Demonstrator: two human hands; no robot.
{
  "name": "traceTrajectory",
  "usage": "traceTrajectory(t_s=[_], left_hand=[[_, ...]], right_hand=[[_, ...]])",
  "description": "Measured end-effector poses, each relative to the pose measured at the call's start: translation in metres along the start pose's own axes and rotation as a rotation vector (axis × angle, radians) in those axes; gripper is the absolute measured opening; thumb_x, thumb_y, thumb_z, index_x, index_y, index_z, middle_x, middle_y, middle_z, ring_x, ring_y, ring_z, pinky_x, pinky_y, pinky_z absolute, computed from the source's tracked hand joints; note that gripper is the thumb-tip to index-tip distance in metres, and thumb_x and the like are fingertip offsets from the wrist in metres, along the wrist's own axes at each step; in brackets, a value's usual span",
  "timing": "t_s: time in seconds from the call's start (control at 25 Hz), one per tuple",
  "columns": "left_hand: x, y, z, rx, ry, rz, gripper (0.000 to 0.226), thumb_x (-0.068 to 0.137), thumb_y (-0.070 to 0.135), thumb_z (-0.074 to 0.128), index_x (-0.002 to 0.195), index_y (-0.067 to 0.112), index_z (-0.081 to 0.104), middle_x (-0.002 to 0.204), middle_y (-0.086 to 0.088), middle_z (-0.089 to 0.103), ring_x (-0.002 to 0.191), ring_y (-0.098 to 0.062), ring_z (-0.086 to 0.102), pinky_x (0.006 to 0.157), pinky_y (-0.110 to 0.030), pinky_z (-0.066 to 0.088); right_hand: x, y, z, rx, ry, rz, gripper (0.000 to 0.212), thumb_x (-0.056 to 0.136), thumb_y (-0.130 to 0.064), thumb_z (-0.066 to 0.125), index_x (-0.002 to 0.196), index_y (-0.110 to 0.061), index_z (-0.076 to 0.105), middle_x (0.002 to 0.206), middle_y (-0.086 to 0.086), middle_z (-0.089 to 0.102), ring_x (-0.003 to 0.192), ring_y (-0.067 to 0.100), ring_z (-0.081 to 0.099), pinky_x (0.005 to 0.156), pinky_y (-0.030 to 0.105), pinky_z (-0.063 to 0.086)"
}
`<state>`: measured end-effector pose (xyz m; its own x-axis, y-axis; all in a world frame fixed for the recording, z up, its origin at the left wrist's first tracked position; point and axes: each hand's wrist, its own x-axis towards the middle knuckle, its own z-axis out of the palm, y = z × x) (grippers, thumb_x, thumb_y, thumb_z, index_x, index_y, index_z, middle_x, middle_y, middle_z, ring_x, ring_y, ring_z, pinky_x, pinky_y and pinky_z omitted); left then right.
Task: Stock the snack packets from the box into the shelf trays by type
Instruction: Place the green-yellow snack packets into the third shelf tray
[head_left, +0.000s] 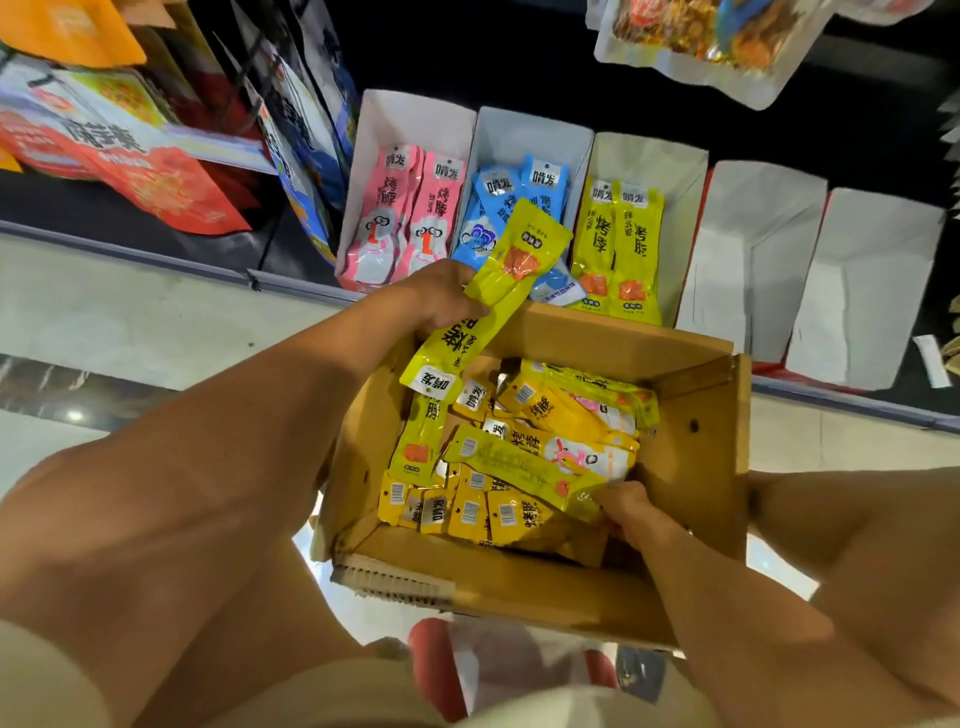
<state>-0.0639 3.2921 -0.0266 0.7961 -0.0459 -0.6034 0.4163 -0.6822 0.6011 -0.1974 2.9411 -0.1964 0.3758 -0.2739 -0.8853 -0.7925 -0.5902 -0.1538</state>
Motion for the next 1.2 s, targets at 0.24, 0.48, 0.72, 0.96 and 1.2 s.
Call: traceTrajectory(t_s=[0.24, 0.48, 0.72, 0.96, 1.2], left_hand=[[-0.004, 0.011, -0.001, -0.058, 0.02, 0.005, 0.016, 0.095, 0.029, 0.072, 0.103, 0.016, 0.069, 0.118, -0.013, 0.068, 0.122, -0.037, 0.06, 0.087, -0.034, 0.046], [-0.022, 0.024, -0.007, -0.259, 0.06, 0.052, 0.042, 0.094, 0.036, 0.072, 0.13, 0.014, 0.066, 0.135, -0.003, 0.065, 0.123, -0.024, 0.061, 0.105, -0.033, 0.047], [-0.061, 0.053, -0.017, -0.413, 0.113, 0.164, 0.009, 0.103, 0.023, 0.061, 0.109, 0.028, 0.065, 0.111, -0.003, 0.073, 0.105, -0.028, 0.07, 0.084, -0.032, 0.055], [-0.106, 0.099, -0.03, -0.429, 0.097, 0.149, 0.034, 0.107, 0.028, 0.053, 0.14, 0.02, 0.054, 0.14, -0.005, 0.062, 0.112, -0.017, 0.062, 0.092, -0.029, 0.049], [-0.122, 0.134, -0.014, -0.61, -0.06, 0.111, 0.081, 0.09, 0.069, 0.059, 0.154, 0.024, 0.039, 0.156, 0.008, 0.036, 0.141, -0.014, 0.04, 0.119, -0.038, 0.03]], right_hand=[[-0.041, -0.056, -0.012, 0.062, 0.111, -0.222, 0.009, 0.095, -0.025, 0.065, 0.088, -0.021, 0.059, 0.077, 0.003, 0.058, 0.066, 0.02, 0.052, 0.07, 0.039, 0.052], [-0.103, -0.137, -0.047, -0.148, 0.03, -0.803, 0.023, 0.103, -0.031, 0.051, 0.082, -0.021, 0.047, 0.077, 0.0, 0.051, 0.075, 0.019, 0.049, 0.072, 0.038, 0.041], [-0.168, -0.206, -0.118, -0.203, -0.029, -1.103, 0.024, 0.1, -0.044, 0.051, 0.093, -0.021, 0.054, 0.084, 0.013, 0.055, 0.075, 0.019, 0.048, 0.066, 0.041, 0.04], [-0.233, -0.234, -0.173, -0.049, 0.017, -1.332, 0.018, 0.096, -0.046, 0.06, 0.101, -0.03, 0.067, 0.096, 0.005, 0.067, 0.088, 0.013, 0.06, 0.081, 0.036, 0.048], [-0.23, -0.237, -0.195, 0.354, 0.271, -1.31, 0.008, 0.101, -0.025, 0.057, 0.098, -0.023, 0.064, 0.1, -0.015, 0.063, 0.095, -0.003, 0.057, 0.083, 0.027, 0.042]])
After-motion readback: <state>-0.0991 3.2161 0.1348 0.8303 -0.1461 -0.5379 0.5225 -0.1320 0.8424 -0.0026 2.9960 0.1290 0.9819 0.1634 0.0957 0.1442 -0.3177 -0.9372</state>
